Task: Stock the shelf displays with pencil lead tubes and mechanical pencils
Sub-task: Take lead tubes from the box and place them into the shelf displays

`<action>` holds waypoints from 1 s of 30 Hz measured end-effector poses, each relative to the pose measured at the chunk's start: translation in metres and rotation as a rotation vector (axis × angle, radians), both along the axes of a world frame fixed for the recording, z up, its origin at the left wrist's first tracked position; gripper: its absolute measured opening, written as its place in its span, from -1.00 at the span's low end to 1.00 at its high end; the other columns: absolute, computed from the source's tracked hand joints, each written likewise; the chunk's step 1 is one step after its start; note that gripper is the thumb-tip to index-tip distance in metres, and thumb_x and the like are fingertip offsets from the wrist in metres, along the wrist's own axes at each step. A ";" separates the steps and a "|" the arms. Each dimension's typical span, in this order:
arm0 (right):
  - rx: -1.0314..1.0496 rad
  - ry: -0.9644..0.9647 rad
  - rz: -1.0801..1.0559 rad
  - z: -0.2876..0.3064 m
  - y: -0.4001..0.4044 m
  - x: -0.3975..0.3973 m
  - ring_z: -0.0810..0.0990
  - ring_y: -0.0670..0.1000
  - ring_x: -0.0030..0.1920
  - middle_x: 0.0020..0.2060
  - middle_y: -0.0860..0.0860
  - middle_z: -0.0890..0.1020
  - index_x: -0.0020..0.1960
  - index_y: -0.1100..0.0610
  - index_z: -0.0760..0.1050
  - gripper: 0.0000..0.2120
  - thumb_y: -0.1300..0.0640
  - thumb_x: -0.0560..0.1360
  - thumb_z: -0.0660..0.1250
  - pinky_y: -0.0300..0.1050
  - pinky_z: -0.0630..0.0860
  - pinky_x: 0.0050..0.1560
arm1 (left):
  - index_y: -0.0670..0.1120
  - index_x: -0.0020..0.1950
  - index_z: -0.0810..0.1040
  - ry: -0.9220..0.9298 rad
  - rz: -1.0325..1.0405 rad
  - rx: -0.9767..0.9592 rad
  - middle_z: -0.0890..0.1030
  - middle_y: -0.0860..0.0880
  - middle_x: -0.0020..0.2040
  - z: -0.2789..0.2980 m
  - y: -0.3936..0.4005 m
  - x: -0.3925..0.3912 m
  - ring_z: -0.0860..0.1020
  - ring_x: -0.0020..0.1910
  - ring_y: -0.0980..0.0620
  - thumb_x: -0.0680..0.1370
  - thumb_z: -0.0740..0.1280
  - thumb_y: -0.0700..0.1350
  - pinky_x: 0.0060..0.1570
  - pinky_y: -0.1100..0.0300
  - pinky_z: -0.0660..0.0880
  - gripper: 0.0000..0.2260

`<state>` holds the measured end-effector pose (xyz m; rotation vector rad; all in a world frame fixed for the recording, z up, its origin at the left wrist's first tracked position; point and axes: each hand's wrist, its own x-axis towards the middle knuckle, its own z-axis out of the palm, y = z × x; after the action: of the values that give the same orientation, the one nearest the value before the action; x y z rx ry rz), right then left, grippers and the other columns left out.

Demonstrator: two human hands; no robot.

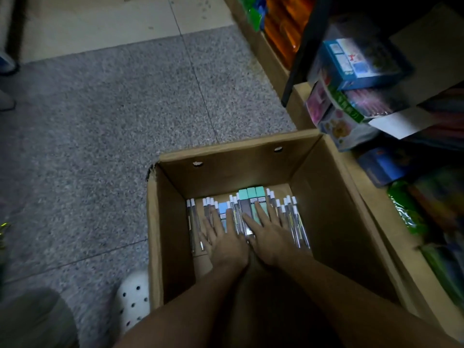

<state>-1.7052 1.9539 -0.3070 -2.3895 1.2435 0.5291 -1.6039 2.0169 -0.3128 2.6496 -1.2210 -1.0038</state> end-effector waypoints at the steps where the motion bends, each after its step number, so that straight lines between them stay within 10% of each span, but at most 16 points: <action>1: 0.006 0.004 -0.004 -0.004 0.002 -0.003 -0.30 0.18 0.55 0.57 0.01 -0.27 0.57 -0.20 -0.19 -0.38 -0.21 0.62 0.03 0.20 -0.12 0.51 | 0.09 0.57 -0.26 -0.015 -0.034 -0.014 -0.38 -0.06 0.55 -0.003 0.004 -0.003 -0.33 0.53 -0.16 0.64 0.07 0.08 0.50 -0.16 -0.24 -0.37; 8: 0.004 -0.096 -0.142 0.005 0.009 -0.030 -0.13 0.14 0.57 0.59 0.01 -0.06 0.55 -0.17 0.05 -0.46 -0.13 0.62 0.11 0.09 0.03 0.52 | -0.03 0.60 -0.09 -0.049 -0.081 -0.064 -0.22 0.01 0.60 -0.001 0.006 -0.021 -0.26 0.56 -0.08 0.65 0.06 0.03 0.49 -0.09 -0.22 -0.44; 14: -0.024 -0.327 -0.436 0.017 0.013 -0.020 0.22 0.05 0.45 0.44 0.00 0.30 0.24 -0.02 0.55 -0.74 0.03 0.57 0.29 -0.08 0.26 0.41 | -0.01 0.48 0.30 -0.028 -0.024 -0.207 0.15 0.04 0.56 0.008 0.006 -0.013 0.10 0.49 -0.04 0.62 0.18 -0.10 0.40 0.09 0.19 -0.59; 24: 0.035 -0.347 -0.740 0.012 -0.002 -0.009 0.39 0.09 0.36 0.33 0.08 0.45 0.39 0.10 0.31 -0.33 0.13 0.38 0.55 0.01 0.42 0.33 | -0.06 0.31 0.48 0.060 0.151 -0.345 0.34 0.00 0.43 0.008 0.001 -0.008 0.24 0.39 -0.03 0.46 0.24 -0.44 0.25 0.21 0.32 -0.52; 30: 0.114 -0.346 -0.832 0.005 0.002 -0.012 0.52 0.10 0.25 0.22 0.10 0.55 0.33 0.12 0.39 -0.36 0.11 0.33 0.58 0.05 0.52 0.20 | -0.07 0.32 0.48 0.192 0.276 -0.410 0.48 -0.03 0.25 0.010 -0.010 -0.016 0.42 0.26 0.00 0.53 0.38 -0.17 0.23 0.12 0.44 -0.64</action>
<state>-1.7170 1.9558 -0.3022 -1.5595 1.7890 -0.0707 -1.6202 2.0073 -0.3025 2.2645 -0.8780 -0.8341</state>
